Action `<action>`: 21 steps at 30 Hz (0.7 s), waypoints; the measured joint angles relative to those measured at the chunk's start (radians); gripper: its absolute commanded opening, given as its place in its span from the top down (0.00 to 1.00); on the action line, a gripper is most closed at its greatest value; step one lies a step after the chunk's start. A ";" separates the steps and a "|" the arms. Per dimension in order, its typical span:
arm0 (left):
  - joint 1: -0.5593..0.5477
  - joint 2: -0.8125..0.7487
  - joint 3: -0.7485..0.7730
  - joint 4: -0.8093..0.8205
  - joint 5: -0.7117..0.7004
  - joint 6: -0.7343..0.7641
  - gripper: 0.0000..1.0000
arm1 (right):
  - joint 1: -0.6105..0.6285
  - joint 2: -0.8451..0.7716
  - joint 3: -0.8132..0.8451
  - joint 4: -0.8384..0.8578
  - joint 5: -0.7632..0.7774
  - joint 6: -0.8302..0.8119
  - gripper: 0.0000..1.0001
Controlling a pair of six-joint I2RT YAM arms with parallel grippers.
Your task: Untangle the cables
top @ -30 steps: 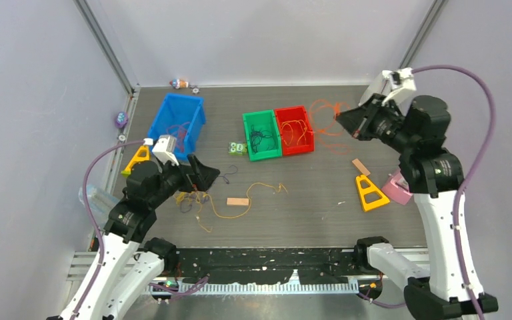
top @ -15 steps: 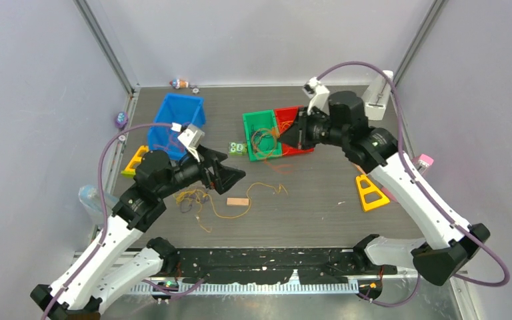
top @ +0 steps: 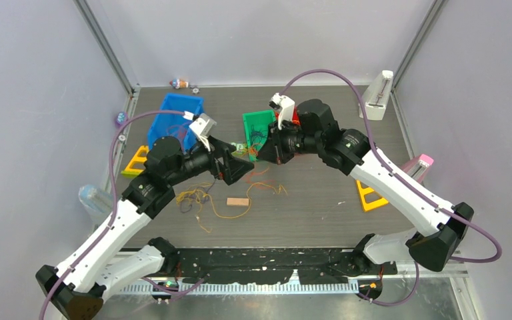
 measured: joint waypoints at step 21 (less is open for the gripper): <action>-0.093 0.137 0.000 -0.010 0.047 0.011 0.77 | 0.022 0.023 0.021 0.016 0.006 -0.008 0.94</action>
